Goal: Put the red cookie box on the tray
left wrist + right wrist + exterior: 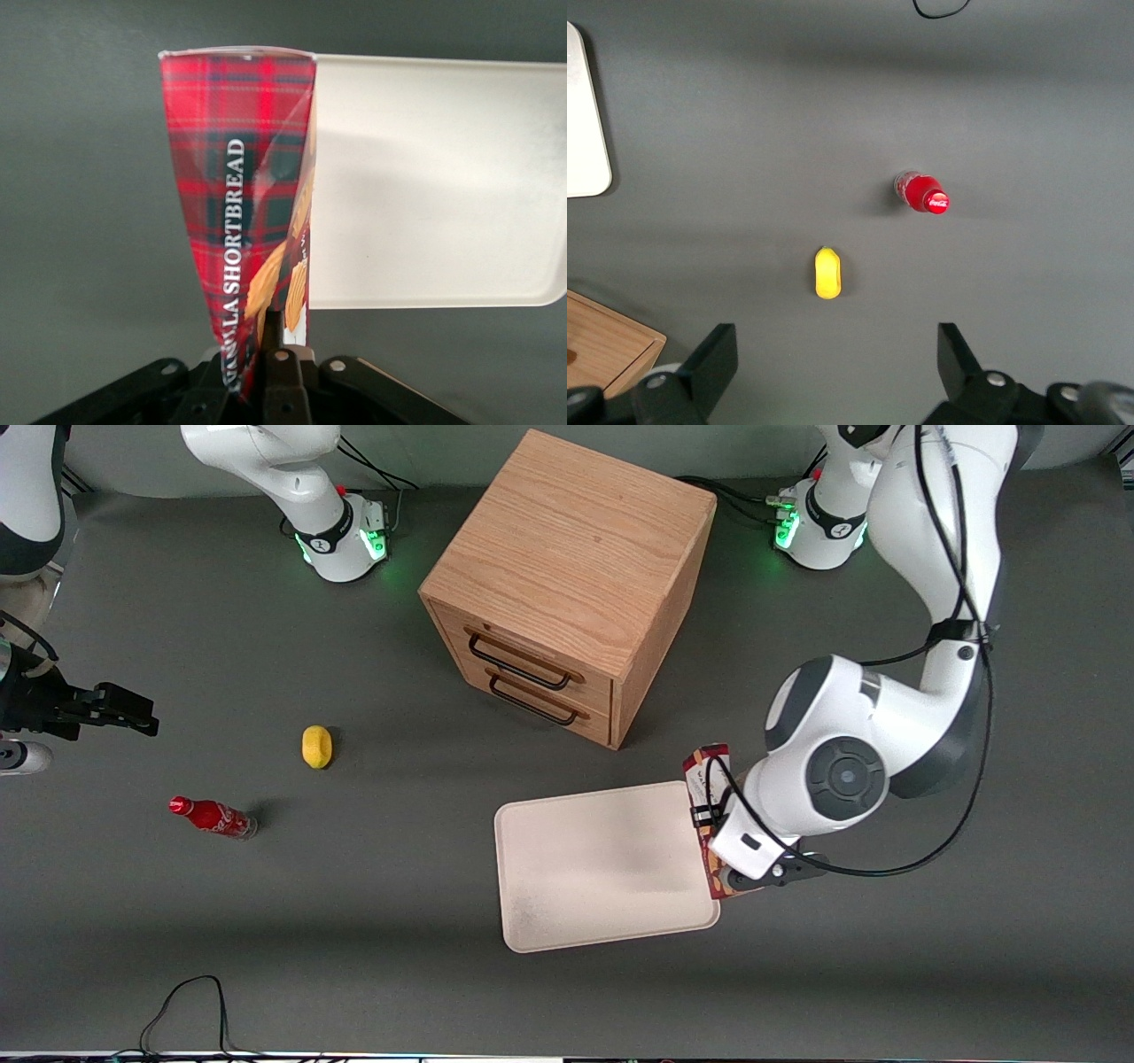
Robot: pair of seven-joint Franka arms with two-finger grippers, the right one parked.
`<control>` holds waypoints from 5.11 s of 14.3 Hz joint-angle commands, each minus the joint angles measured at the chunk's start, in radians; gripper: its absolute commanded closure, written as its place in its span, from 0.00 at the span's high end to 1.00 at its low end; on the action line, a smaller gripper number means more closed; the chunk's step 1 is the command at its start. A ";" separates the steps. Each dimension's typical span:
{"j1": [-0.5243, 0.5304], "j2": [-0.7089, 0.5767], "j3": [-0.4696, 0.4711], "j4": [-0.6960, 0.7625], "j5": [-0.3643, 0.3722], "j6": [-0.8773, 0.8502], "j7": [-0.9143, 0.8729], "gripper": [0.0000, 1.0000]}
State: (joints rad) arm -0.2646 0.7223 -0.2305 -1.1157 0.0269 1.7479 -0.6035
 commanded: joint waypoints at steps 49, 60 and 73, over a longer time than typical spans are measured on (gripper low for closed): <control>0.068 -0.094 0.005 -0.081 0.061 -0.011 -0.067 1.00; 0.171 -0.690 0.209 -0.636 -0.007 -0.053 0.398 1.00; 0.246 -0.770 0.237 -0.613 0.051 -0.151 0.478 1.00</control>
State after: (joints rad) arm -0.0028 -0.0464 0.0021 -1.7443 0.0583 1.6213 -0.1274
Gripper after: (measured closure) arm 0.000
